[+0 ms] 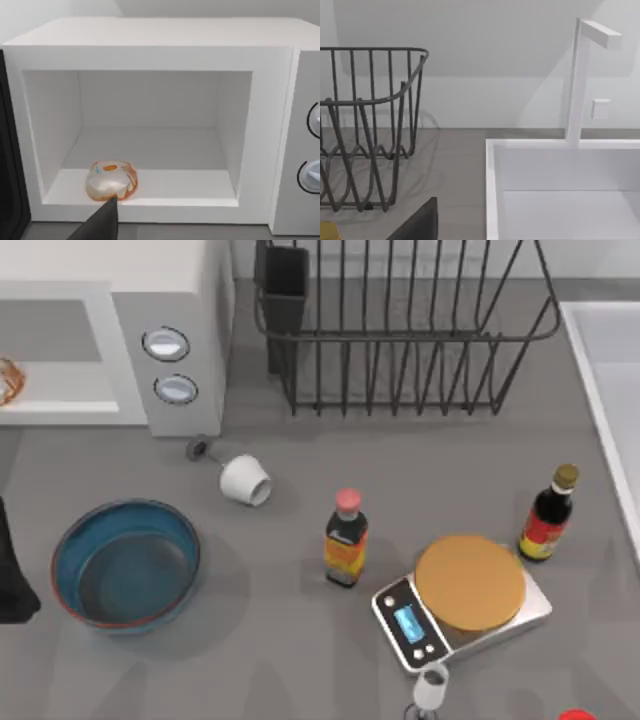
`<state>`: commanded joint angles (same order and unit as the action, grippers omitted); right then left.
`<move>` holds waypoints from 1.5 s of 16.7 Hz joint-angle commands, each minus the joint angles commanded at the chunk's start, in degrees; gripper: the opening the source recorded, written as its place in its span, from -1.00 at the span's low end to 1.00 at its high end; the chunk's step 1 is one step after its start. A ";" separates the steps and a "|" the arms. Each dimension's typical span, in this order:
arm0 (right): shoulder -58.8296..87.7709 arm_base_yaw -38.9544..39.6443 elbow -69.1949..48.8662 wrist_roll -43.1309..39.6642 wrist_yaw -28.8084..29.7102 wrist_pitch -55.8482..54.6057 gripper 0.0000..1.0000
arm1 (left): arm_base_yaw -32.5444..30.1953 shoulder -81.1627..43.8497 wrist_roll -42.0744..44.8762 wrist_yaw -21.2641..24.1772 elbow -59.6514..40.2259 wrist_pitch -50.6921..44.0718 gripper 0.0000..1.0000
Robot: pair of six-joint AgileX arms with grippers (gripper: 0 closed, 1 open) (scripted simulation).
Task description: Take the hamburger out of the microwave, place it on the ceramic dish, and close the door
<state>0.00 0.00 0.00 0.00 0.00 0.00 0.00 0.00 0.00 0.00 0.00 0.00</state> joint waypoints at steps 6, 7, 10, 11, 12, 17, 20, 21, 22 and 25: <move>0.00 0.00 0.00 0.00 0.00 0.00 1.00 | 0.00 0.00 0.00 0.00 0.00 0.00 1.00; 0.00 0.00 0.00 0.00 0.00 0.00 1.00 | 0.00 0.00 0.00 0.00 0.00 0.00 1.00; 0.00 0.00 0.00 0.00 0.00 0.00 1.00 | 0.00 0.00 0.00 0.00 0.00 0.00 1.00; 0.00 0.00 0.00 0.00 0.00 0.00 1.00 | 0.00 0.00 0.00 0.00 0.00 0.00 1.00; 0.00 0.00 0.00 0.00 0.00 0.00 1.00 | 0.00 0.00 0.00 0.00 0.00 0.00 1.00; 0.00 0.00 0.00 0.00 0.00 0.00 1.00 | 0.00 0.00 0.00 0.00 0.00 0.00 1.00; 0.00 0.00 0.00 0.00 0.00 0.00 1.00 | 0.00 0.00 0.00 0.00 0.00 0.00 1.00; 0.00 0.00 0.00 0.00 0.00 0.00 1.00 | 0.00 0.00 0.00 0.00 0.00 0.00 1.00; 0.00 0.00 0.00 0.00 0.00 0.00 1.00 | 0.00 0.00 0.00 0.00 0.00 0.00 1.00; 0.00 0.00 0.00 0.00 0.00 0.00 1.00 | 0.05 -0.53 0.02 0.06 -0.21 0.25 1.00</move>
<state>0.00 0.00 0.00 0.00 0.00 0.00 0.05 -0.53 0.02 0.06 -0.21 0.25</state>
